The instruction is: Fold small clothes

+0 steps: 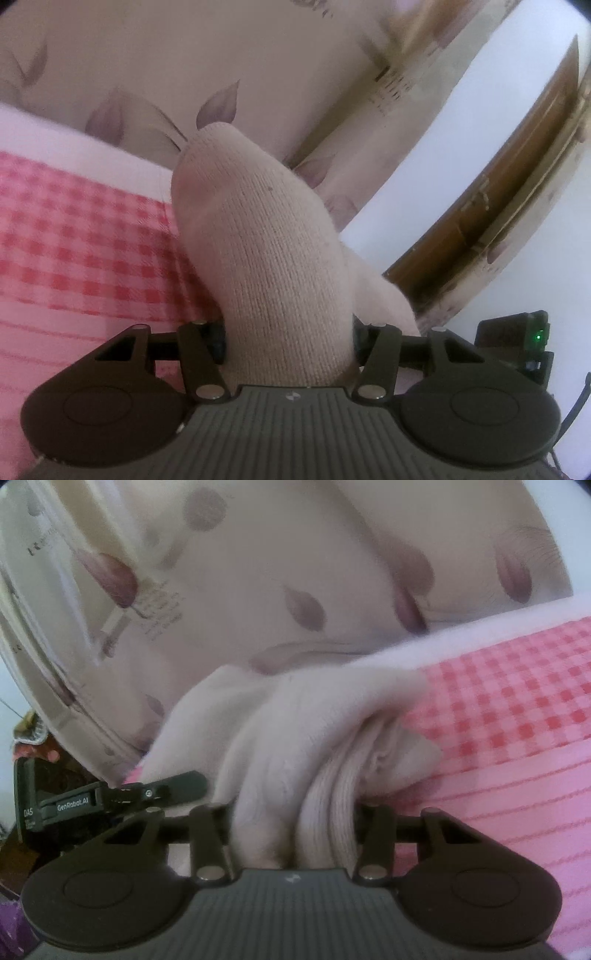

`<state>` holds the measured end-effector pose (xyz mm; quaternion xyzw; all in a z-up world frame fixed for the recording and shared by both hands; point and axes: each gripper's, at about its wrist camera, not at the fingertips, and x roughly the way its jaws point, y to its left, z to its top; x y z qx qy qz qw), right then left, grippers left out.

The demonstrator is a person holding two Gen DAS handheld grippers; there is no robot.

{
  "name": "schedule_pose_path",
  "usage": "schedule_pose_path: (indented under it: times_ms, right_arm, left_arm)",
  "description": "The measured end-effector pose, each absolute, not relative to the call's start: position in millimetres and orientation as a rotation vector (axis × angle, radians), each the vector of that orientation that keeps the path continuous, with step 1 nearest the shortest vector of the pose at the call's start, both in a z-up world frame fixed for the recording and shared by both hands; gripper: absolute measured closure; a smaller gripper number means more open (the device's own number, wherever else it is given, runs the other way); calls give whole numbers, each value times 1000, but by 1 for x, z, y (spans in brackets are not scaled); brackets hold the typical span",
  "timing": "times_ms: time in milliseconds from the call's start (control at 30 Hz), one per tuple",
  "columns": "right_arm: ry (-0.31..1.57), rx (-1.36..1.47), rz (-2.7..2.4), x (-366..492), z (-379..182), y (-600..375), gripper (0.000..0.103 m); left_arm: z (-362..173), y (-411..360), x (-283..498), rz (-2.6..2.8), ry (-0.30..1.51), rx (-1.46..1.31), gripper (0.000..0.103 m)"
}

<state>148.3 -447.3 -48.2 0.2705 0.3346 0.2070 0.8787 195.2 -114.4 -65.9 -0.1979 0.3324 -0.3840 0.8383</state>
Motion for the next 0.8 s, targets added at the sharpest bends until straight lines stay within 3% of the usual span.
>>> schedule_pose_path:
  times_ms: [367,800]
  right_arm:
    - [634,562,528,82,-4,-375,57]
    - [656,598,572,35,-1,-316,57]
  left_arm:
    - [-32,-40,114,-731,659,-339,48]
    - [-26,6,61,-655,657,-273,48]
